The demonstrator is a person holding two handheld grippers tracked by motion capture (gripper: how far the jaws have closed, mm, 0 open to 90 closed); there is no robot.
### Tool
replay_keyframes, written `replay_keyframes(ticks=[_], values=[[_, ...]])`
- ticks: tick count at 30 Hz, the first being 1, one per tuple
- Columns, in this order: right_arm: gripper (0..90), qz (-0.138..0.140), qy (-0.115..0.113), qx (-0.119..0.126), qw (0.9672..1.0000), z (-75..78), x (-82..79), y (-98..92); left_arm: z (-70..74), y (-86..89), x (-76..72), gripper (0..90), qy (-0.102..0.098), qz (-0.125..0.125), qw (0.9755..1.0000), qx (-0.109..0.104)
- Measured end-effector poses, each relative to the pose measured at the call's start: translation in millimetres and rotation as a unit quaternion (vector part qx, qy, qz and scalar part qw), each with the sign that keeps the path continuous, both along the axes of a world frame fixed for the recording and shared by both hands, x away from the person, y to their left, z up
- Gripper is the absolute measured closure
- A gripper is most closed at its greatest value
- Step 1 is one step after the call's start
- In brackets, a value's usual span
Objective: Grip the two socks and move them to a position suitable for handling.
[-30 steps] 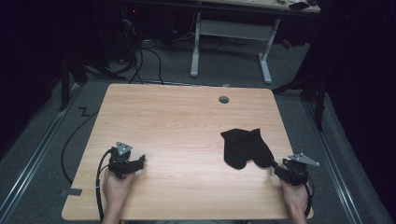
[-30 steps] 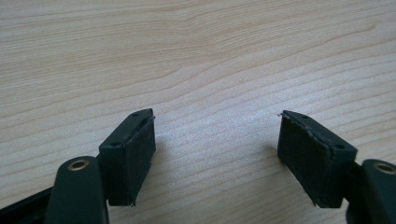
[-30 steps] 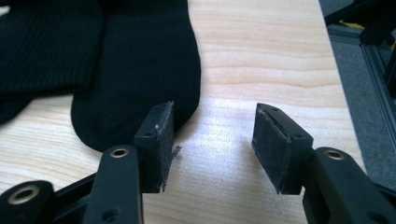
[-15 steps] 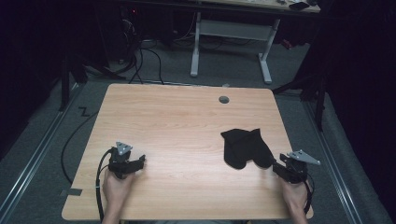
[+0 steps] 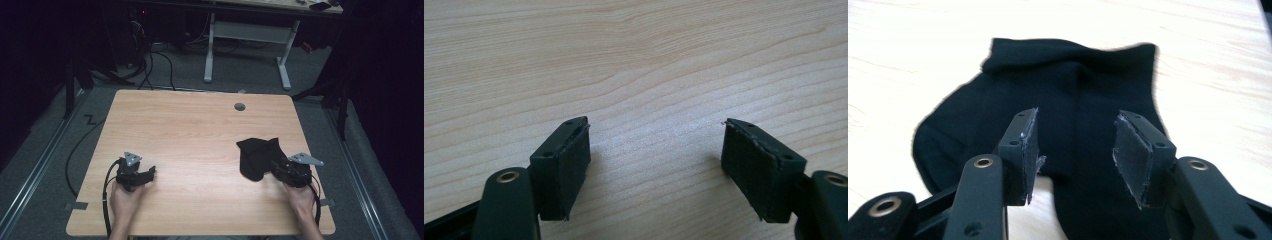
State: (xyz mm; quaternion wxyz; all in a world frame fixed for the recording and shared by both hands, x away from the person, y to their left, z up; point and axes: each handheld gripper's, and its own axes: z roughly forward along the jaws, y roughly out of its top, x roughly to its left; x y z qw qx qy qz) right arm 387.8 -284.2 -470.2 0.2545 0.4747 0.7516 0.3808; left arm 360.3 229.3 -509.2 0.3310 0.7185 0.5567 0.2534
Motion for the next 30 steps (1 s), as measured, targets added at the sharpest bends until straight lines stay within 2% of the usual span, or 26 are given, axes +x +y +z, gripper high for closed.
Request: replay_keyframes(ticks=[7, 13, 19, 22, 26, 29, 30], values=[[54.4, 0.042, 0.016, -0.018, 0.9988, -8.1, 17.8, 32.8, 0.0, 0.0, 0.0, 28.1, 0.000, 0.000, 1.0000, 0.000], [56.4, 0.060, 0.029, -0.036, 0.9971, -15.9, 27.4, 53.3, 0.0, -0.1, 0.1, 28.0, 0.000, 0.000, 1.0000, 0.000], [58.0, 0.070, 0.031, -0.041, 0.9962, -17.7, 34.4, 64.6, 0.0, -0.1, 0.1, 27.9, 0.000, 0.000, 1.0000, 0.000], [59.0, 0.071, 0.044, -0.043, 0.9956, -22.2, 39.7, 68.6, 0.0, -0.1, 0.1, 27.9, 0.000, 0.000, 1.0000, 0.000], [60.3, 0.074, 0.050, -0.051, 0.9948, -25.4, 41.3, 70.6, 0.0, -0.1, 0.2, 27.9, 0.000, 0.000, 1.0000, 0.000], [64.5, 0.077, 0.048, -0.063, 0.9939, -27.7, 41.6, 71.9, 0.1, -0.3, 0.6, 28.0, 0.001, -0.001, 1.0000, 0.001], [69.5, 0.082, 0.047, -0.072, 0.9930, -27.5, 41.3, 72.5, 0.1, -0.2, 0.6, 28.0, 0.001, -0.001, 1.0000, 0.001]])
